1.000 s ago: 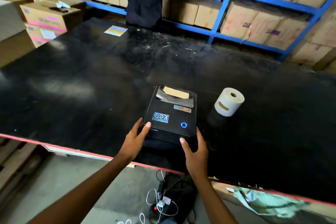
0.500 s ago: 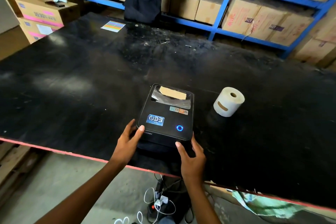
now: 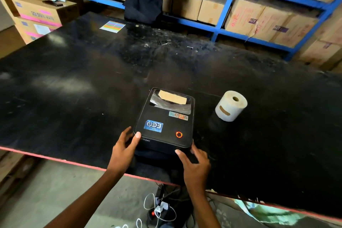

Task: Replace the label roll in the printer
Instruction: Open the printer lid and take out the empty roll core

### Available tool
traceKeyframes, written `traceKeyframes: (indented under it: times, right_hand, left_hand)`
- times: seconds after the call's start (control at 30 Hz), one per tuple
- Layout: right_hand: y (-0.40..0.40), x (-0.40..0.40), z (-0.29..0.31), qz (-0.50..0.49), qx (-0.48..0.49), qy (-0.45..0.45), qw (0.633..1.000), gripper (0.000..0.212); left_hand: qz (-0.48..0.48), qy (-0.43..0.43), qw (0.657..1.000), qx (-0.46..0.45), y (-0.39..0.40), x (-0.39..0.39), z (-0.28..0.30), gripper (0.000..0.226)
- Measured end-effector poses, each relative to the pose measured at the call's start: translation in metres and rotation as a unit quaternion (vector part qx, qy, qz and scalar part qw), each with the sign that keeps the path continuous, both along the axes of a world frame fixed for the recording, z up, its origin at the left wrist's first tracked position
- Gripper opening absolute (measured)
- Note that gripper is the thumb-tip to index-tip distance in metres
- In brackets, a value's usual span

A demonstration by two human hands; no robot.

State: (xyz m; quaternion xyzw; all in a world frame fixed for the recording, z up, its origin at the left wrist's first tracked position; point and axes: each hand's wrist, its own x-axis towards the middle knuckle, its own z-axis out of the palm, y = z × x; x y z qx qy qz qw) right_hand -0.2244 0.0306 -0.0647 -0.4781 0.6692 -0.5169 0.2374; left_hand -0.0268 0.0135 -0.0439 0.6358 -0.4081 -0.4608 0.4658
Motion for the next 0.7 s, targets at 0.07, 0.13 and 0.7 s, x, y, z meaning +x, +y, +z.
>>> traceKeyframes:
  times: [0.07, 0.13, 0.7]
  right_hand:
    - [-0.003, -0.004, 0.004, 0.011, -0.006, 0.010, 1.000, 0.069]
    - [-0.011, -0.008, 0.018, 0.020, -0.021, 0.032, 0.999, 0.063]
    - [-0.156, -0.021, 0.139, -0.009, -0.006, -0.010, 1.000, 0.057]
  left_hand:
    - [-0.003, -0.013, 1.000, -0.006, 0.000, 0.002, -0.002, 0.046]
    - [-0.004, -0.016, 1.000, -0.013, 0.000, 0.007, -0.005, 0.034]
    - [-0.064, -0.023, 0.998, -0.011, -0.027, 0.033, -0.023, 0.025]
